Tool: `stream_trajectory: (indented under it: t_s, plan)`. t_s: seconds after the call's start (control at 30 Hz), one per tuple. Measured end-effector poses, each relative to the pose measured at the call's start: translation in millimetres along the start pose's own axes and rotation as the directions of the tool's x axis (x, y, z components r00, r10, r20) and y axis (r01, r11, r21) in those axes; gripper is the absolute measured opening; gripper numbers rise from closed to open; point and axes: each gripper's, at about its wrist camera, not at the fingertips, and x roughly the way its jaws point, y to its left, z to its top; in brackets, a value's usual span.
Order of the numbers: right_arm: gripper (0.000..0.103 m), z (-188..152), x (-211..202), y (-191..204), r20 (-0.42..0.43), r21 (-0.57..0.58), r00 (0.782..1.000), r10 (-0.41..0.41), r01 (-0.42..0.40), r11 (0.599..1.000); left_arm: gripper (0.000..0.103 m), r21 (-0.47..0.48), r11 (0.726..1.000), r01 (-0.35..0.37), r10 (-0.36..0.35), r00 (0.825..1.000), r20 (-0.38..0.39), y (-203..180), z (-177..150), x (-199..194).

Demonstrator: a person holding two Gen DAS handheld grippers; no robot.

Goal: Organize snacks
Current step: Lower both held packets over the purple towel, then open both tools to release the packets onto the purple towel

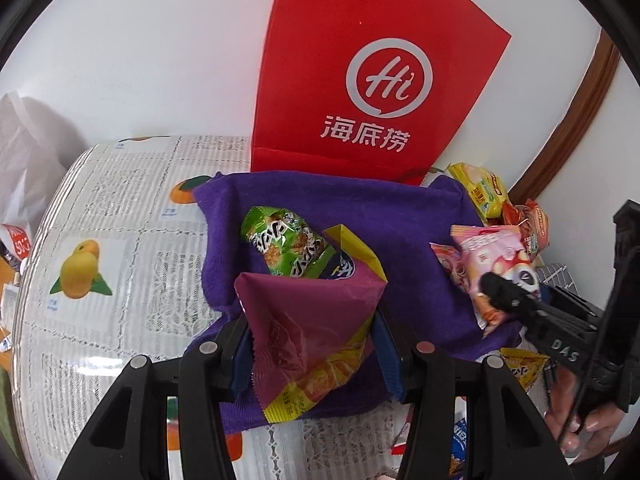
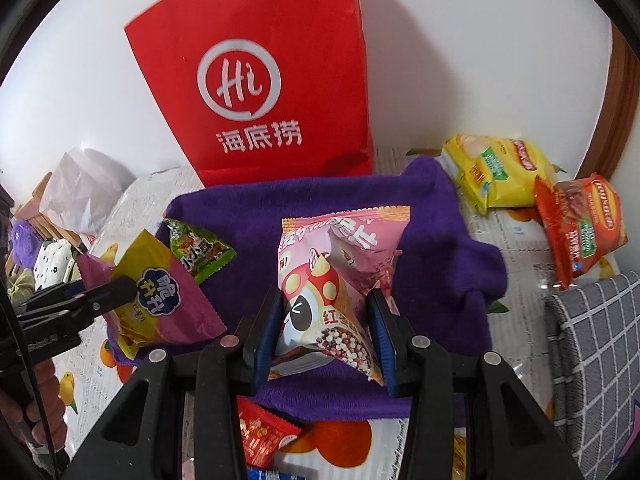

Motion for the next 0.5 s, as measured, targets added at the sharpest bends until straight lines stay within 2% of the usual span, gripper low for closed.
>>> stream_trajectory:
  t_s: [0.5]
  plan:
    - [0.042,-3.2,35.2,9.4,-0.065,-0.059,0.997,-0.038,0.034,0.998,0.051,-0.018,1.000,-0.017,0.017,1.000,-0.018,7.9,4.1,23.7]
